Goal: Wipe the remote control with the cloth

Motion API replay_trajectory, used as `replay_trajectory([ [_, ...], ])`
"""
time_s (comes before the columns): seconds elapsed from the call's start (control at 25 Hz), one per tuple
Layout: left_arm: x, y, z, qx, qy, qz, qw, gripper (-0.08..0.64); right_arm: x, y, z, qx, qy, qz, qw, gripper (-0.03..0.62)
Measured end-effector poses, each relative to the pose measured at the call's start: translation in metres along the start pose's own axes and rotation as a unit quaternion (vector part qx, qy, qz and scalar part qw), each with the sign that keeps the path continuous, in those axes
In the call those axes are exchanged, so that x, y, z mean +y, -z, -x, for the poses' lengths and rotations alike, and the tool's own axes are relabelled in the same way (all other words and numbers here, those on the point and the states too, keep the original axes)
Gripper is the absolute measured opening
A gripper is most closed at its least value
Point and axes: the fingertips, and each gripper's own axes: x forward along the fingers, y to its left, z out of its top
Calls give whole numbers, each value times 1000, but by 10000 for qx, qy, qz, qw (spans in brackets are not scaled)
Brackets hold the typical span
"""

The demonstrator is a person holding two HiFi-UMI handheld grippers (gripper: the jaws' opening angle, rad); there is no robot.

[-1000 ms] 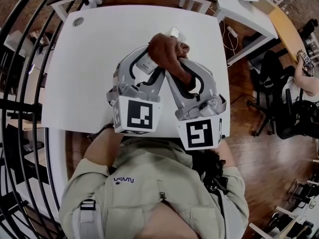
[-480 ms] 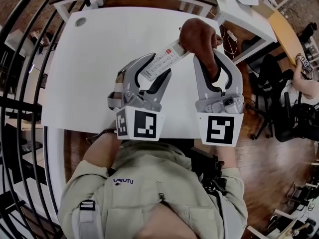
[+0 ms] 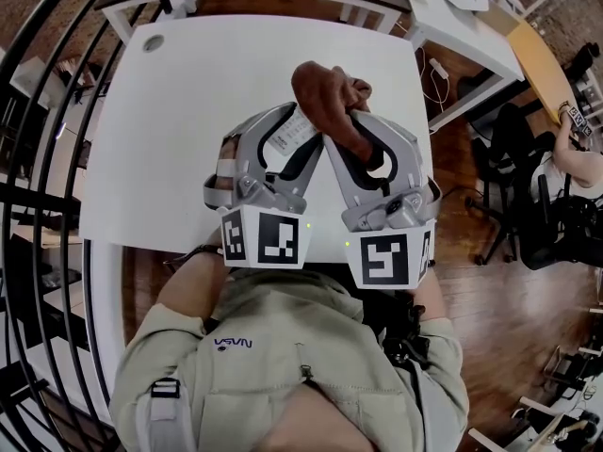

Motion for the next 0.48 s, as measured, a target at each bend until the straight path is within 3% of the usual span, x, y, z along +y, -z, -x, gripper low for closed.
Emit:
replay_trajectory([
  [0.28, 6, 2, 3, -38, -3, 237, 9997, 242, 33, -19, 1, -314, -663, 120, 9972, 107],
  [0.36, 6, 4, 3, -118, 198, 539, 9983, 242, 24, -21, 4, -423, -503, 32, 9978, 107],
  [0.48, 12, 5, 1, -344, 584, 1150, 9911, 242, -17, -10, 11, -433, 317, -282, 9982, 107],
])
